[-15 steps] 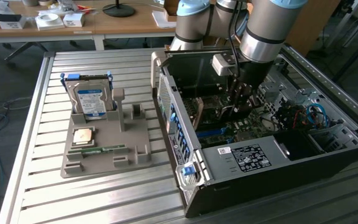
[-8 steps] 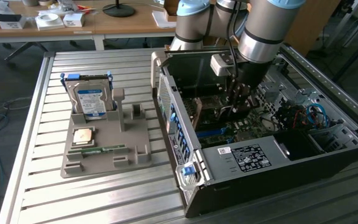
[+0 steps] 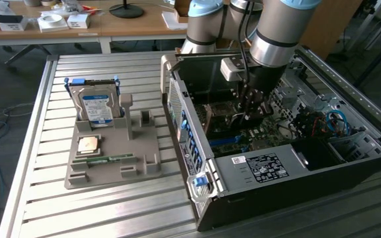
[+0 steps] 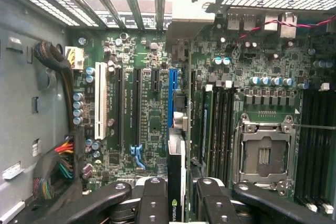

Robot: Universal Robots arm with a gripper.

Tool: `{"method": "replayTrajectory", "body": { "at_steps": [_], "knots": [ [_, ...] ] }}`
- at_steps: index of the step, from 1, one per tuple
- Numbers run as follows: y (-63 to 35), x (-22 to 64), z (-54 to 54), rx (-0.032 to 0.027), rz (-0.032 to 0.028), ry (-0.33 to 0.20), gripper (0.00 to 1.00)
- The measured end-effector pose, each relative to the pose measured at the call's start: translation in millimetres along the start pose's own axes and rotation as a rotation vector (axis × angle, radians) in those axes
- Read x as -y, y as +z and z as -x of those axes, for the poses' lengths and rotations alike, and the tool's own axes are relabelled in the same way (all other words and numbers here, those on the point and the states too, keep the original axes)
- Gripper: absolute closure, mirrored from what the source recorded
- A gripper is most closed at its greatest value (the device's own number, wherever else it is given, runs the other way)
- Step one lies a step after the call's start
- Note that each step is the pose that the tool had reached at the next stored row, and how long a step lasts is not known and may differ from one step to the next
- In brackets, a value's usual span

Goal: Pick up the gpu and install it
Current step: 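Insert the gpu into the slot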

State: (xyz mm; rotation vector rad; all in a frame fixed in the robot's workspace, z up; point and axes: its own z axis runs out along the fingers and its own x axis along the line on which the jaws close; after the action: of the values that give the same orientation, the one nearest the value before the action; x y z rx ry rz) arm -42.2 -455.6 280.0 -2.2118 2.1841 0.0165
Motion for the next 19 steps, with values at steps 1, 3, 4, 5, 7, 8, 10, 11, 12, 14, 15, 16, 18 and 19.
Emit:
{"method": "replayTrajectory", "body": {
  "at_steps": [1,3,4,5,7,8,10,11,12,14,15,16,18,19],
  "knots": [
    [0.1,-0.2,0.0,0.0001,0.0,0.0,0.74],
    [0.0,-0.4,-1.1,-0.0001,0.0001,0.0,0.74],
    [0.0,-0.4,-1.7,0.0,0.0001,0.0,0.74],
    [0.0,-0.5,-2.3,0.0,0.0,0.0,0.74],
    [0.0,-0.5,-3.1,0.0002,0.0,0.0,0.74],
    [0.0,-0.7,-3.1,0.0001,-0.0001,0.0,0.74],
    [0.4,-3.0,-3.1,0.0001,-0.0002,0.0,0.74],
    [0.7,-4.5,-3.1,0.0002,-0.0002,0.0,0.74],
    [1.1,-7.2,-3.1,0.0002,-0.0001,0.0,0.74],
    [1.4,-9.2,-3.1,0.0,0.0,0.0,0.74],
    [1.9,-11.6,-3.1,0.0,0.0,0.0,0.74],
    [2.7,-13.8,-3.2,-0.0001,0.0,0.0,0.74],
    [3.4,-15.0,-3.8,-0.0005,-0.0001,0.0,0.74],
    [3.7,-15.6,-3.8,-0.0004,0.0,0.0,0.74]
  ]
}}
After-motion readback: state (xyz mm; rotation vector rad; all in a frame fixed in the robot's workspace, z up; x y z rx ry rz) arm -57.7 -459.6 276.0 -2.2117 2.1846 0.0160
